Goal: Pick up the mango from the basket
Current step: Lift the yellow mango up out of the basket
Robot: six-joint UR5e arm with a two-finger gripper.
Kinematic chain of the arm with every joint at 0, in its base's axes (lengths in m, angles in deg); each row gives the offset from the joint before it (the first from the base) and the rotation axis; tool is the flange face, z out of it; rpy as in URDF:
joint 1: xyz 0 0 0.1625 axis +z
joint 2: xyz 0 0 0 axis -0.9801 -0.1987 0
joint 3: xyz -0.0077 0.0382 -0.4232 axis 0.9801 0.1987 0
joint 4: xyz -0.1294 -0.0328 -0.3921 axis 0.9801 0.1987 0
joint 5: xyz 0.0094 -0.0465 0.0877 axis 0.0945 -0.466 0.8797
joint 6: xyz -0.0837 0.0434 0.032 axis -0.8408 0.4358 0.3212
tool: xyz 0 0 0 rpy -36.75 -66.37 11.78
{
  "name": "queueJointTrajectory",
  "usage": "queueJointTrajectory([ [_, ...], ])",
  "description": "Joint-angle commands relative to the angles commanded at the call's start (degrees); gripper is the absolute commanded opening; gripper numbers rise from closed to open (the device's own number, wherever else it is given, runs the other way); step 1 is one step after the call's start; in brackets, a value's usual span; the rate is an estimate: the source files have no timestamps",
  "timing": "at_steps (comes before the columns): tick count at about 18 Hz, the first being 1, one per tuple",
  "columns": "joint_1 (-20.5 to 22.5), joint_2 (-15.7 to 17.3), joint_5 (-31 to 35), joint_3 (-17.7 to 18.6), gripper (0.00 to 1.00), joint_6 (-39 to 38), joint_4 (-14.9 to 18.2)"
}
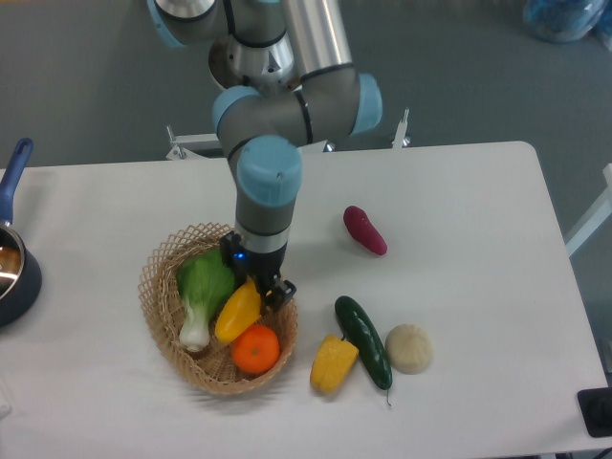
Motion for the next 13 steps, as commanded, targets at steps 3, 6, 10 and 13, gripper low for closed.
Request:
queueJointTrajectory([
  [3,4.4,2.6,-4.3,-1.8,0.33,-1.6,0.0],
  [6,8.8,3.0,-7.2,-4.0,0.33,-1.7,0.0],
  [10,14.1,1.9,-11.0,-8.4,0.33,-1.1,0.0],
  [13,16.4,-2.3,-10.7,-13.1,0.33,1.0,0.0],
])
